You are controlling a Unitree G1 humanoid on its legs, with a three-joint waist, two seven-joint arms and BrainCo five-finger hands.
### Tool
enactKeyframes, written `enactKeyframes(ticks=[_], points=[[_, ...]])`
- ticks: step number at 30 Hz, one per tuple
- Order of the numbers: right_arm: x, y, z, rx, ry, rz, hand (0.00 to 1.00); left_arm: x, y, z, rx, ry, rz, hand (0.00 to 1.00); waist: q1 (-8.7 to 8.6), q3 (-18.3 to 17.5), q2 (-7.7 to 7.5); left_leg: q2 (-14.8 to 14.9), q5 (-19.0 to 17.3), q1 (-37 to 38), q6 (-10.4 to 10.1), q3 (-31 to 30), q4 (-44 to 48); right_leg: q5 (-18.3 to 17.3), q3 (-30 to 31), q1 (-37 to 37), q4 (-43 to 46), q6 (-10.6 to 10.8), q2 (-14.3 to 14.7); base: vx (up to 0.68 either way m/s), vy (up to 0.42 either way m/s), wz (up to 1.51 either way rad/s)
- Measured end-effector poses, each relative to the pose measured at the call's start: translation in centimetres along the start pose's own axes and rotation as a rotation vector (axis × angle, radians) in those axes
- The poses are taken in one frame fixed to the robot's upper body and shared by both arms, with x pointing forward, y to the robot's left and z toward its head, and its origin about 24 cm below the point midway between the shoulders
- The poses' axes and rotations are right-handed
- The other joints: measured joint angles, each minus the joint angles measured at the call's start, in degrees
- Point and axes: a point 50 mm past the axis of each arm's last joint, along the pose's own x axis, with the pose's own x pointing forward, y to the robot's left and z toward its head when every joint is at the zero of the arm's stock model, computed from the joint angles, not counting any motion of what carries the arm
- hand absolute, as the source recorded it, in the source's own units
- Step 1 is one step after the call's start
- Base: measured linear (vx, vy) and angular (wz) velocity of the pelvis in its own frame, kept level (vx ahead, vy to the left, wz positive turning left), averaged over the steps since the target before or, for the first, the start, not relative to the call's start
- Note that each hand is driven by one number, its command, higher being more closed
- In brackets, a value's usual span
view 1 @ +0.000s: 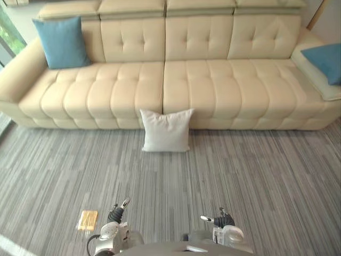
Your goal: Pick up cushions and gather them together orderly.
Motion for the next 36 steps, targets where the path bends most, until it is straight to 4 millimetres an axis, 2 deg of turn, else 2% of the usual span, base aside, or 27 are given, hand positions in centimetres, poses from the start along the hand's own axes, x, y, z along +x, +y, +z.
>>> enactKeyframes(ticks=[1, 3, 5, 6, 7, 8, 9, 10, 13, 15, 16, 17, 18, 19, 20, 21, 22, 23, 24, 25, 26, 29, 30, 32, 33, 34, 36], points=[[0.0, 0.0, -0.1, 0.001, 0.004, -0.001, 0.00, 0.0, 0.1, 0.2, -0.003, -0.011, 0.004, 0.00, 0.66, -0.02, -0.03, 0.14, -2.73, -2.24, 0.99, 2.01, -1.41, -0.44, 0.04, 1.78, -1.23, 0.73, -0.68, 0.25, 0.130, -0.08], [-0.1, -0.2, -0.5, 0.003, 0.017, -0.005, 0.00, 0.0, 0.3, 0.6, -0.009, -0.028, 0.009, 0.00, 1.44, 0.10, -0.31, 0.00, -5.64, -6.00, 1.93, 5.03, -6.77, -0.78, 0.10, 4.02, -2.20, 1.84, -2.31, 0.26, 0.195, -0.04], [-0.2, -0.2, -0.9, 0.013, 0.031, -0.009, 0.00, 0.0, 0.6, 0.7, -0.004, -0.034, 0.015, 0.00, 1.69, 0.28, -0.65, -1.32, -5.32, -8.49, 2.07, 7.34, -17.07, -1.72, -0.03, 6.25, -2.65, 4.93, -4.99, 0.31, 0.273, 0.03], [-0.2, -0.3, -0.9, 0.014, 0.034, -0.011, 0.00, 0.0, 0.7, 0.7, -0.003, -0.033, 0.017, 0.00, 1.69, 0.30, -0.48, -2.50, -2.80, -9.37, 2.18, 7.06, -25.73, -2.86, -0.08, 8.11, -3.43, 6.32, -6.40, 0.36, 0.341, -0.05], [-0.3, -0.2, -1.2, 0.012, 0.045, -0.009, 0.00, 0.0, 1.0, 0.5, 0.002, -0.032, 0.025, 0.00, 2.33, 0.06, -0.98, -4.33, 6.15, -8.86, 3.49, 6.87, -30.65, -4.20, 0.62, 10.23, -3.99, 8.41, -7.79, 0.39, 0.326, -0.05], [-0.4, 0.2, -1.6, 0.015, 0.059, 0.001, 0.00, 0.1, 1.6, 0.6, 0.011, -0.033, 0.038, 0.00, 2.35, -0.25, -1.99, -5.95, 4.98, -8.34, 3.18, 7.69, -30.86, -4.21, 1.63, 10.75, -4.74, 8.21, -8.94, 0.44, 0.281, 0.15], [-0.5, 0.8, -1.8, 0.015, 0.069, 0.019, 0.00, 0.1, 2.2, 0.8, 0.020, -0.040, 0.053, 0.00, 1.94, -1.23, -3.55, -7.04, 4.63, -8.89, 4.33, 7.88, -30.70, -2.35, 3.05, 10.64, -7.04, 6.40, -8.74, 0.43, 0.218, 0.20], [-0.3, 1.2, -1.4, 0.021, 0.064, 0.026, 0.00, 0.1, 2.5, 1.0, 0.024, -0.046, 0.058, 0.00, 2.48, -0.75, -3.93, -6.85, 3.83, -9.88, 4.62, 7.98, -28.62, 0.60, 3.97, 10.77, -8.83, 5.69, -8.43, 0.41, 0.223, 0.17], [-0.2, 2.0, -0.8, 0.041, 0.051, 0.042, 0.00, 0.2, 2.9, 0.7, -0.007, -0.030, 0.066, 0.00, 3.05, -0.96, -4.40, -7.19, 2.85, -9.36, 5.83, 8.47, -26.39, 8.38, 7.54, 12.44, -11.91, 6.45, -8.86, 0.34, 0.218, -0.10], [-0.2, 2.2, -1.0, 0.042, 0.057, 0.046, 0.00, 0.1, 3.1, 0.2, 0.001, -0.009, 0.069, 0.00, 2.90, -1.55, -4.85, -9.08, 2.24, -6.98, 6.57, 8.40, -28.12, 10.51, 9.93, 12.07, -9.79, 7.15, -10.31, 0.26, 0.165, -0.33], [-0.2, 1.9, -1.4, 0.039, 0.075, 0.041, 0.00, 0.2, 3.1, -0.1, 0.011, 0.007, 0.067, 0.00, 2.63, -2.26, -4.71, -10.58, 1.28, -4.87, 6.22, 8.38, -30.81, 10.53, 11.79, 9.58, -4.90, 7.19, -11.24, 0.29, 0.171, -0.42], [-0.1, 1.3, -1.6, 0.048, 0.082, 0.023, 0.00, 0.1, 3.0, -0.7, 0.040, 0.035, 0.054, 0.00, 2.21, -2.85, -4.34, -11.92, -0.49, -1.81, 5.95, 8.24, -35.29, 10.66, 14.02, 5.26, 4.01, 7.43, -11.95, 0.23, 0.128, -0.29], [-0.1, 1.2, -1.6, 0.046, 0.084, 0.020, 0.00, 0.2, 3.0, -0.7, 0.059, 0.041, 0.051, 0.00, 1.88, -2.81, -4.63, -12.78, -0.78, -0.65, 6.28, 8.42, -36.64, 11.20, 14.87, 3.27, 8.01, 8.24, -12.56, 0.18, 0.102, -0.14], [-0.1, 1.2, -1.7, 0.045, 0.088, 0.020, 0.00, 0.2, 3.1, -0.8, 0.078, 0.047, 0.047, 0.00, 1.41, -2.60, -5.00, -13.53, -0.87, 0.69, 6.47, 8.60, -37.73, 12.87, 15.76, 0.94, 13.24, 9.50, -13.16, 0.18, 0.096, -0.07], [-0.2, 1.0, -1.9, 0.048, 0.091, 0.016, 0.00, 0.1, 3.4, -1.2, 0.088, 0.067, 0.051, 0.00, 0.77, -2.45, -5.05, -14.26, -1.53, 3.90, 6.90, 8.89, -39.51, 17.97, 16.35, -2.82, 22.28, 9.38, -13.82, 0.23, 0.119, -0.27], [-0.1, 0.7, -1.7, 0.038, 0.081, 0.009, 0.00, 0.1, 3.6, -1.3, 0.089, 0.072, 0.065, 0.00, 0.71, -1.87, -4.31, -14.33, -2.64, 7.28, 7.12, 9.01, -41.01, 14.96, 15.47, -6.69, 31.26, 8.02, -13.81, 0.23, 0.107, -0.32], [-0.1, 0.8, -1.6, 0.035, 0.076, 0.012, 0.00, 0.0, 3.7, -1.5, 0.091, 0.076, 0.068, 0.00, 0.62, -1.90, -4.47, -14.31, -2.76, 8.93, 7.03, 9.07, -41.83, 12.64, 14.35, -8.10, 34.24, 7.45, -13.73, 0.21, 0.070, -0.22], [-0.1, 1.0, -1.4, 0.026, 0.067, 0.020, 0.00, 0.0, 3.7, -1.8, 0.093, 0.086, 0.069, 0.00, 0.16, -1.99, -4.75, -14.27, -2.96, 11.50, 7.11, 9.05, -43.45, 8.74, 11.92, -10.17, 37.59, 6.53, -13.31, 0.19, 0.032, 0.07], [-0.1, 1.3, -1.3, 0.011, 0.059, 0.032, 0.00, 0.0, 3.6, -1.8, 0.100, 0.086, 0.065, 0.00, -0.25, -1.80, -4.99, -13.49, -2.65, 14.04, 6.60, 9.27, -44.86, 4.07, 7.77, -12.74, 37.33, 5.48, -11.96, 0.19, 0.002, 0.13], [-0.1, 1.3, -1.2, 0.007, 0.056, 0.034, 0.00, 0.0, 3.6, -1.8, 0.100, 0.087, 0.065, 0.00, -0.28, -1.80, -4.99, -13.35, -2.61, 14.46, 6.51, 9.27, -45.20, 3.31, 6.95, -13.30, 36.55, 5.25, -11.60, 0.19, -0.050, 0.18], [0.1, 1.4, -0.8, 0.005, 0.046, 0.037, 0.00, -0.1, 3.6, -2.0, 0.097, 0.091, 0.066, 0.00, -0.57, -1.79, -4.91, -12.54, -2.47, 15.96, 6.25, 9.23, -46.43, 0.82, 2.98, -15.89, 30.60, 4.56, -9.95, 0.28, -0.140, 0.16], [0.2, 1.3, -0.3, 0.006, 0.031, 0.036, 0.00, 0.0, 3.2, -1.8, 0.090, 0.086, 0.060, 0.00, -0.77, -1.44, -4.28, -10.55, -2.62, 18.34, 4.28, 8.83, -48.22, 1.36, -0.93, -18.51, 15.97, 3.77, -6.45, 0.28, -0.181, 0.13], [0.2, 1.3, -0.2, 0.006, 0.027, 0.035, 0.00, 0.0, 3.2, -1.7, 0.090, 0.086, 0.059, 0.00, -0.79, -1.13, -4.40, -9.99, -3.13, 19.95, 2.28, 8.25, -49.07, 6.39, -1.13, -18.11, 5.12, 3.39, -4.99, 0.30, -0.235, 0.13], [0.2, 1.4, -0.1, 0.009, 0.024, 0.036, 0.00, 0.0, 2.9, -1.9, 0.076, 0.095, 0.056, 0.00, -0.72, -0.65, -4.36, -9.46, -4.43, 22.01, 0.25, 7.82, -49.21, 14.52, -1.52, -16.21, 1.83, 1.91, -3.88, 0.34, -0.251, 0.02], [0.3, 0.9, 0.3, -0.001, 0.007, 0.023, 0.00, -0.1, 2.4, -2.2, 0.068, 0.102, 0.046, 0.00, -0.52, -0.19, -2.88, -8.33, -4.32, 22.42, 0.45, 7.40, -49.39, 13.46, -1.80, -16.06, 2.52, 1.51, -2.75, 0.32, -0.233, -0.09], [0.4, 0.6, 0.8, 0.011, -0.012, 0.013, 0.00, 0.0, 1.7, -2.0, 0.069, 0.095, 0.030, 0.00, -0.66, 0.62, -2.15, -8.00, -4.29, 22.64, 0.41, 6.70, -49.42, 10.94, -1.79, -17.06, 5.30, 1.43, -2.62, 0.21, -0.167, -0.12], [0.5, 0.4, 1.2, 0.020, -0.025, 0.005, 0.00, 0.0, 1.1, -1.9, 0.079, 0.095, 0.016, 0.00, -1.26, 0.81, -1.82, -7.92, -3.85, 23.26, 0.25, 6.01, -50.25, 7.04, -1.86, -18.49, 9.22, 1.37, -2.78, 0.21, -0.186, 0.03]])
